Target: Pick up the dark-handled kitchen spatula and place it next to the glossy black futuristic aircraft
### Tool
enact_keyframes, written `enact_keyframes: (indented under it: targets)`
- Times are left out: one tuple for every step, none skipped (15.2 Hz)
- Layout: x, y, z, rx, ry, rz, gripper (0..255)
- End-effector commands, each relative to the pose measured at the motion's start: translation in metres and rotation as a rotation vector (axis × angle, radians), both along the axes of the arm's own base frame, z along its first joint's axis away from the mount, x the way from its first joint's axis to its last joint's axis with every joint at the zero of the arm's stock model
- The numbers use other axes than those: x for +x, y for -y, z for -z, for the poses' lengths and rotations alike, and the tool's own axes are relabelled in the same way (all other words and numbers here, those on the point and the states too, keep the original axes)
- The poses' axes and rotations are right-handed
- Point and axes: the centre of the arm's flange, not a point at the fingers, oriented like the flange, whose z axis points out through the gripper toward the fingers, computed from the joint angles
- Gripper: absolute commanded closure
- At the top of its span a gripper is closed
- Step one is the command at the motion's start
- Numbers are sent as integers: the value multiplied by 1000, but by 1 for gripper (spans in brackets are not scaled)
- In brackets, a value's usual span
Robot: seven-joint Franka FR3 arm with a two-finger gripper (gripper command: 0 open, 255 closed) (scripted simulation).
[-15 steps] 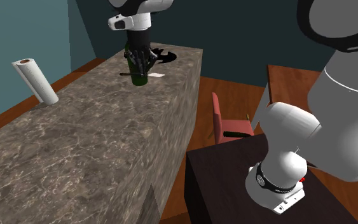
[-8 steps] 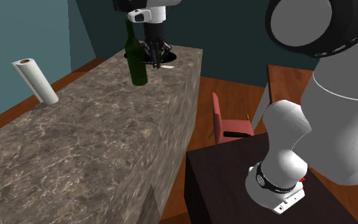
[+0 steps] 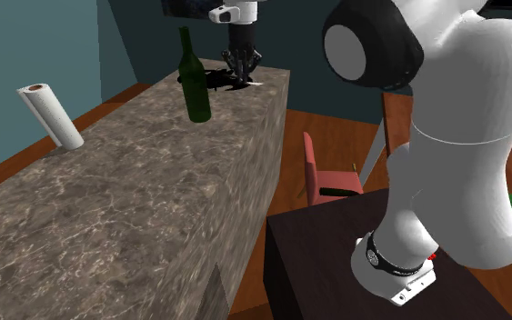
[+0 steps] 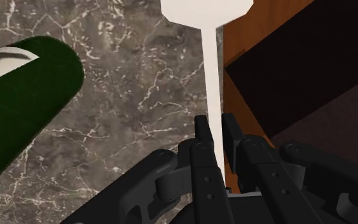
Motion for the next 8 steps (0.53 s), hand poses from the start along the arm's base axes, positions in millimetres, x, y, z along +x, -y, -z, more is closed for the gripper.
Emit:
enact_keyframes:
  targets:
    - [-20,20,0,2,1,-1,255]
    - [-29,29,-1,2,1,-2,255]
    - [-38,39,-1,2,1,-1,255]
    - [-47,48,-1,2,1,-1,255]
    - [-56,58,-1,2,1,-1,255]
    - [-66,67,-1,2,1,-2,255]
    - [-75,77,-1,2,1,-2,255]
    - [-84,86,-1,2,1,-2,255]
